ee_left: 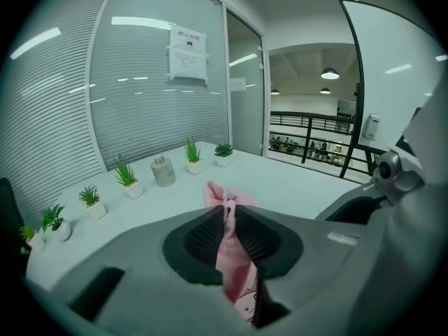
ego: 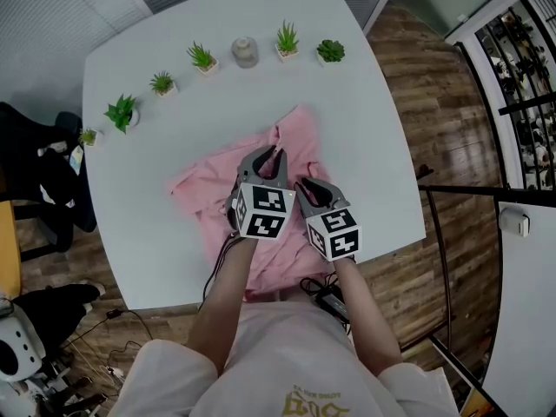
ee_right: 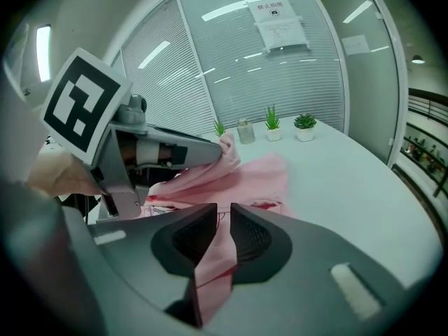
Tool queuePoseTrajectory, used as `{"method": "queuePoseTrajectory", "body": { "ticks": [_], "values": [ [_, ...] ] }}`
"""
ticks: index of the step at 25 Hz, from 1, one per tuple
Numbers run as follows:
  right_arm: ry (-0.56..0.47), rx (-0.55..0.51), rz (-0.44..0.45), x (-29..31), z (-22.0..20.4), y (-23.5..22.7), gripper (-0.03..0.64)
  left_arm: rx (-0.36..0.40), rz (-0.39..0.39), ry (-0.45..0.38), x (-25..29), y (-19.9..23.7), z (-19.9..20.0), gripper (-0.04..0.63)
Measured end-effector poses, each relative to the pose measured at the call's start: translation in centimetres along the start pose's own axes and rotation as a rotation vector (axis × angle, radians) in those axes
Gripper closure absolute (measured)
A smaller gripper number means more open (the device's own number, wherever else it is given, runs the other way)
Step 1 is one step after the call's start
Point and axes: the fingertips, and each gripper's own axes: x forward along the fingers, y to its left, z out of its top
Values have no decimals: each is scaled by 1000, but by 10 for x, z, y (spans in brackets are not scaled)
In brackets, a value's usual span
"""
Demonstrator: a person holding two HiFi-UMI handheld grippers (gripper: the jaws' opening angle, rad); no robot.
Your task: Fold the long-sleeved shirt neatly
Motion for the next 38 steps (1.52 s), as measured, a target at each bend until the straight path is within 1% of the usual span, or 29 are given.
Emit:
{"method": "queuePoseTrajectory", "body": {
  "ticks": [6,10,14,17,20,22,25,27,32,35,36,38],
  "values": [
    [-1,10,4,-3,-4,-10,552,20,-3,27,17,-11,-9,540],
    [0,24,-2,-4,-8,-18,551,51,-28,26,26,-25,-9,524],
    [-1,39,-14,-9,-12,-23,551,48,-94,30,33,-42,-11,464],
    [2,49,-21,-11,-14,-25,551,26,-151,37,37,-52,-13,411],
    [3,53,-25,-13,-16,-27,549,9,-186,46,40,-58,-15,342],
    [2,55,-27,-14,-16,-27,549,-19,-176,28,37,-55,-11,326],
    [-9,67,-29,-18,-14,-28,546,-114,-142,-13,29,-43,-2,318],
    [-19,77,-33,-21,-13,-28,545,-160,-149,-21,22,-36,0,318],
    [-67,90,-58,-34,-5,-27,543,-249,-163,-41,2,-19,0,321],
    [-108,101,-64,-43,4,-21,530,-327,-165,-56,-13,-5,0,322],
    [-123,105,-65,-46,8,-17,520,-345,-164,-63,-19,-1,1,322],
    [-155,110,-69,-54,14,-11,500,-350,-157,-80,-33,7,3,324]
  ]
}}
